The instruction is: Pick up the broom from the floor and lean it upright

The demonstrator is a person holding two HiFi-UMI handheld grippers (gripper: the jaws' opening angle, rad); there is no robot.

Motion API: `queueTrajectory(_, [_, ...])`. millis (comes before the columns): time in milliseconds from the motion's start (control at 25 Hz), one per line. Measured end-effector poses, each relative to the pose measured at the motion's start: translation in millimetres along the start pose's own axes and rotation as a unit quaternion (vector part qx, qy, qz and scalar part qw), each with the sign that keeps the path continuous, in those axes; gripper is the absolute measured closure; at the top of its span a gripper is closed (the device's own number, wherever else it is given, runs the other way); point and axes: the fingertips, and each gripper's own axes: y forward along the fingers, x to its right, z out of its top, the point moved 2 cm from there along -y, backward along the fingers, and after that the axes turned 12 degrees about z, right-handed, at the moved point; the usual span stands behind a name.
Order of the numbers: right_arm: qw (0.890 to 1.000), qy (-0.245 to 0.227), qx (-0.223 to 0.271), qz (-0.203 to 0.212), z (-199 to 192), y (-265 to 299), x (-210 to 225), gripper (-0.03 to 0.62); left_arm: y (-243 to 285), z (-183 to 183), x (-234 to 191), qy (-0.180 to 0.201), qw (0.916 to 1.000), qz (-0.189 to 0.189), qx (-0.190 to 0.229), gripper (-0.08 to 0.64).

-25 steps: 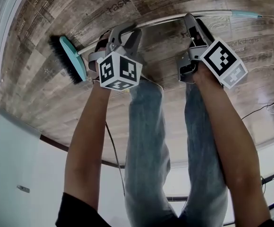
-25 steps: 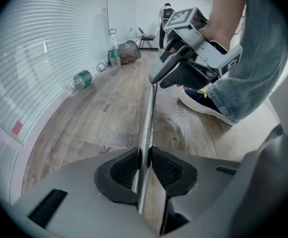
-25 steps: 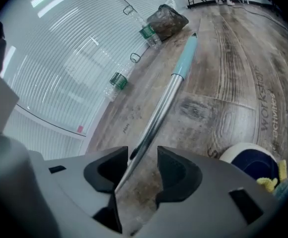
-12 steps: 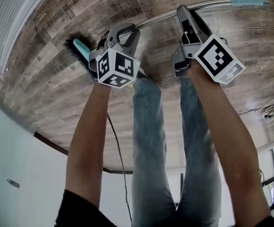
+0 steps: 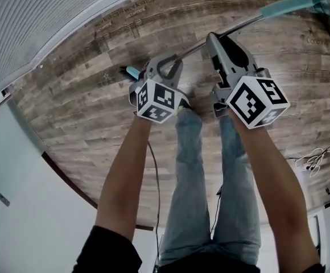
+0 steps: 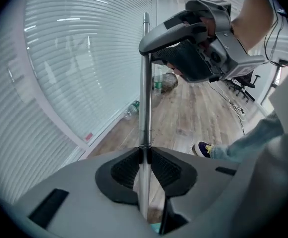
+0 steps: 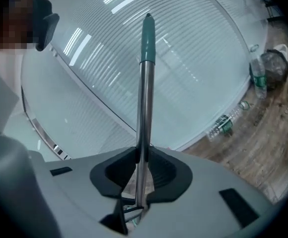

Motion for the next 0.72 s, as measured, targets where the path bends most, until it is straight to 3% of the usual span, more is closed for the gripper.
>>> queueTrajectory(240, [0.991, -0.095, -0.058, 0.078, 65.4, 4.5, -128.9, 0.508, -93.0, 49.0, -39.9, -0.058, 0.9973, 0.034, 0.03, 0.469])
queueTrajectory(440, [0.958, -0.22, -0.115, 0.142, 85.6, 14.0, -226.5, 0.509, -147.6, 64.3, -68.5, -0.097, 0.9924, 0.044, 0.061, 0.469])
queueTrajectory(600, [0.927, -0.3, -0.121, 0.187, 97.5, 27.2, -282.4, 0.509, -182.2, 72.4, -95.7, -0.093, 0.9882, 0.046, 0.113, 0.461])
queueTrajectory(720, [0.911, -0.338, -0.13, 0.199, 97.3, 34.1, -311.9, 0.509, -219.8, 65.4, -110.5, -0.093, 0.984, 0.026, 0.15, 0.357])
